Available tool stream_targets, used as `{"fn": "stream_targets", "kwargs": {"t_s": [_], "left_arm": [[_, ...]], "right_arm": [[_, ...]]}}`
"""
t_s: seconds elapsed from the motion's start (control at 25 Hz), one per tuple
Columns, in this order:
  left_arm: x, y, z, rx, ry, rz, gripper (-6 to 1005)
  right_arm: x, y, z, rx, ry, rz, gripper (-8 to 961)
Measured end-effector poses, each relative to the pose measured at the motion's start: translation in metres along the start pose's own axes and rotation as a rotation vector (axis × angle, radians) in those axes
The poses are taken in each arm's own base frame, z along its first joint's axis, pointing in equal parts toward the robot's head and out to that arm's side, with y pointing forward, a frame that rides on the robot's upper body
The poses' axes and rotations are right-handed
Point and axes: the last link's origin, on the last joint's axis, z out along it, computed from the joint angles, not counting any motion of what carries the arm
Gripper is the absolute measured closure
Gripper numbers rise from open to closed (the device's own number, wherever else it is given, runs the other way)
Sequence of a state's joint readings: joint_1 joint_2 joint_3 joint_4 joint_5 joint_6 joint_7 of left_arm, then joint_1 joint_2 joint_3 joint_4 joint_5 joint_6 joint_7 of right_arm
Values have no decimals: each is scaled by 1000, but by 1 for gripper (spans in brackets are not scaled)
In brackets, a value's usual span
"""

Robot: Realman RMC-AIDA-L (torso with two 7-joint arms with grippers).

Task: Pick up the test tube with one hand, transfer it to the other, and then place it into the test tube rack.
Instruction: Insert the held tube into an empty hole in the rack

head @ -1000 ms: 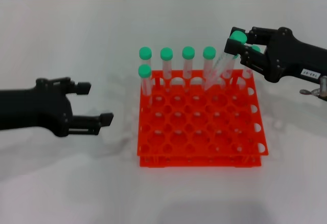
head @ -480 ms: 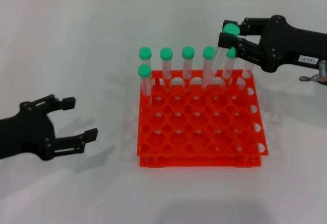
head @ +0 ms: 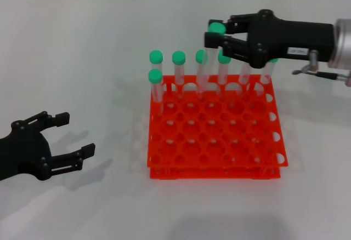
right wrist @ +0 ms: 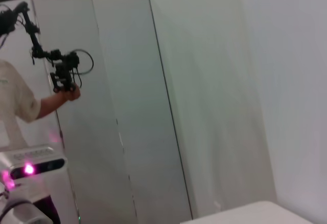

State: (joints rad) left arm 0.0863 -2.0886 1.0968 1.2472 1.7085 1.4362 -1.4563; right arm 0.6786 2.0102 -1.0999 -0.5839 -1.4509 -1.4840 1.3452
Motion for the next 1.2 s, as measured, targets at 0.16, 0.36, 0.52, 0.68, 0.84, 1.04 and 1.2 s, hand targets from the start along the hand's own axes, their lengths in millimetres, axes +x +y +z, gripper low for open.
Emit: {"fn": "stream_targets", "kwargs": {"t_s": [0.16,0.36,0.52,0.68,0.84,1.04,1.2], "left_arm": [[-1,-2,2,7,21,-4,106],[0,-1,3,12,45,21,106],[-1,-1,4,8,47,14,107],[-1,-1,4,6,47,8,107],[-1,-1,5,4,46,4,107],[-2,-1,5,2,45,0,107],[-2,0,7,-4,47,-4,107]], "right_arm": [[1,-3,13,11,31,2,678],[3,-4,18,32,35,11,677],[8,-3,22,34,36,15,676],[11,2,31,26,34,-8,675],[15,4,38,27,53,-20,674],[18,5,41,30,61,-21,673],[21,6,45,41,63,-27,672]]}}
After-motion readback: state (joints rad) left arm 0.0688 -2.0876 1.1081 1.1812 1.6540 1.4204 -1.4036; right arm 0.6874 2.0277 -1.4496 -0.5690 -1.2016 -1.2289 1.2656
